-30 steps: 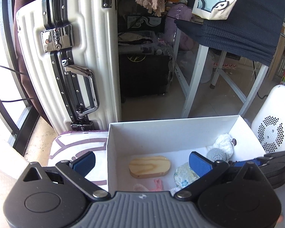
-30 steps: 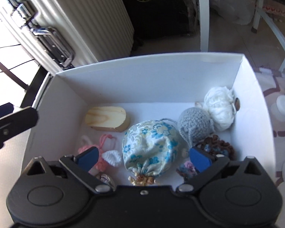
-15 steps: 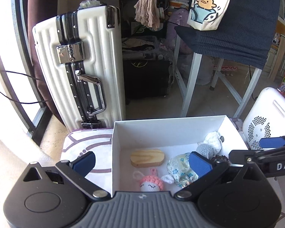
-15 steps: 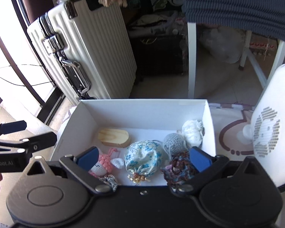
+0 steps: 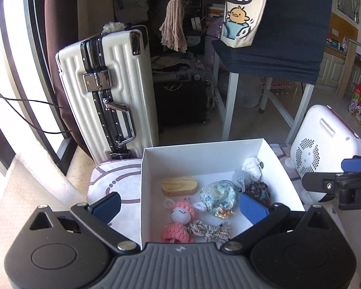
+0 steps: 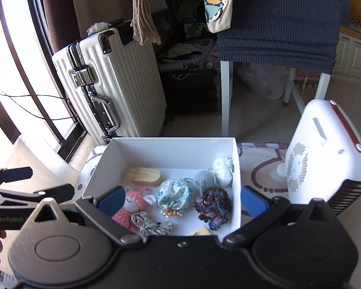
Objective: Organize objects
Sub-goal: 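Withdraw both tools upward away from the shoe box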
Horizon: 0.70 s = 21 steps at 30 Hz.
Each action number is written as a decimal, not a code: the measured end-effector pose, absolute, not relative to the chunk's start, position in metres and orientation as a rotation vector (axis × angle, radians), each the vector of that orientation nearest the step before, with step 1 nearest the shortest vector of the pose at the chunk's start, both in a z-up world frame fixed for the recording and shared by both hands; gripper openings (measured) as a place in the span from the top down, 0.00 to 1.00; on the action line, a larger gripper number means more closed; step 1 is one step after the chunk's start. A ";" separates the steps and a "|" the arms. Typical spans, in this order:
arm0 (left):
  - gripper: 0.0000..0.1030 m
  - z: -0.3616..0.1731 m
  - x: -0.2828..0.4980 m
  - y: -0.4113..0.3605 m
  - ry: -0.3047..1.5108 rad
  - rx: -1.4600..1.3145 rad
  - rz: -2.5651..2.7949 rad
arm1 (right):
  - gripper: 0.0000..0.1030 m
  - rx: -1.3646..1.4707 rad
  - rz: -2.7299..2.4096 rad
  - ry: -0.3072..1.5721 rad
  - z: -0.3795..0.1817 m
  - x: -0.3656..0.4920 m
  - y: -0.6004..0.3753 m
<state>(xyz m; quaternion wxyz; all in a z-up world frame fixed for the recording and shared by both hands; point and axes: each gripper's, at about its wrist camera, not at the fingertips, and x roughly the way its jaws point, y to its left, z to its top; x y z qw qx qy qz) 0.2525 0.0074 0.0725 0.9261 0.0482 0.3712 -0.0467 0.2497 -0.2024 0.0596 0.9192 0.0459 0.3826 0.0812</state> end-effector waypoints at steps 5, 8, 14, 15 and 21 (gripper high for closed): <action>0.00 0.082 0.223 0.004 0.742 0.119 -0.051 | 0.00 0.075 0.165 0.761 0.071 0.220 -0.208; 0.00 0.086 0.206 0.007 0.734 0.093 -0.064 | 0.00 0.052 0.156 0.747 0.074 0.204 -0.210; 0.00 0.090 0.175 0.008 0.740 0.060 -0.064 | 0.00 0.043 0.145 0.743 0.073 0.172 -0.216; 0.00 0.090 0.171 0.008 0.739 0.058 -0.063 | 0.00 0.037 0.145 0.738 0.073 0.166 -0.216; 0.00 0.089 0.148 0.013 0.740 0.050 -0.049 | 0.00 0.011 0.138 0.701 0.075 0.137 -0.217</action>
